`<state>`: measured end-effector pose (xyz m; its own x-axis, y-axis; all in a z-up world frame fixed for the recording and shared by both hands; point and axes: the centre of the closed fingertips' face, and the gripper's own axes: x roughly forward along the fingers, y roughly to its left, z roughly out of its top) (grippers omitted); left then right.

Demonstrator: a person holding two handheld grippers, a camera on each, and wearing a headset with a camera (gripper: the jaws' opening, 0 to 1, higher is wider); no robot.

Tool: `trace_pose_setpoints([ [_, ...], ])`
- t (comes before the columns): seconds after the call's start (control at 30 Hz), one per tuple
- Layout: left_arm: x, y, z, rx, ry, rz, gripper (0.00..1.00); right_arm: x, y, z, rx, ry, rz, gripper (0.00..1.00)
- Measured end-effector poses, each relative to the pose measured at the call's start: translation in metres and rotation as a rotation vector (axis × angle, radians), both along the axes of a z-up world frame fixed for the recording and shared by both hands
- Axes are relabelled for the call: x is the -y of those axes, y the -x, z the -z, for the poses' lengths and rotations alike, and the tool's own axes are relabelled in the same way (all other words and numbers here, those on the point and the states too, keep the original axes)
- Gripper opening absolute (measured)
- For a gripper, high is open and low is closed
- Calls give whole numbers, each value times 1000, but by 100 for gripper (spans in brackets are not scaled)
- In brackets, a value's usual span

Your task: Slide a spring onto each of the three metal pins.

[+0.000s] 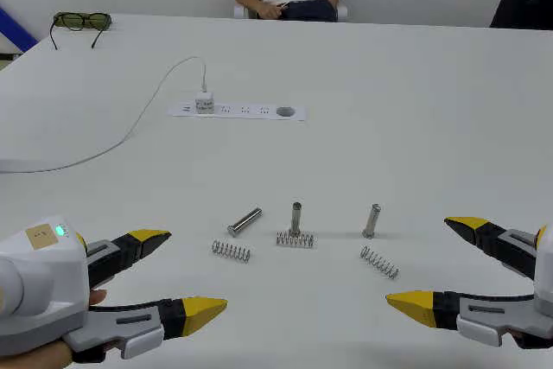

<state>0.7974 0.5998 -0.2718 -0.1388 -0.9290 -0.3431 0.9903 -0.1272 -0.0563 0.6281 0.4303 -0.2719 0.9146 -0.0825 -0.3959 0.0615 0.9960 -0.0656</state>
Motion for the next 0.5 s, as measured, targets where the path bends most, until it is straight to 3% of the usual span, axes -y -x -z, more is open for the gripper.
trace_pose_setpoints([
  [0.5,-3,0,0,-3,-5,-18,72,-1,-2,4,-6,-12,-3,85],
])
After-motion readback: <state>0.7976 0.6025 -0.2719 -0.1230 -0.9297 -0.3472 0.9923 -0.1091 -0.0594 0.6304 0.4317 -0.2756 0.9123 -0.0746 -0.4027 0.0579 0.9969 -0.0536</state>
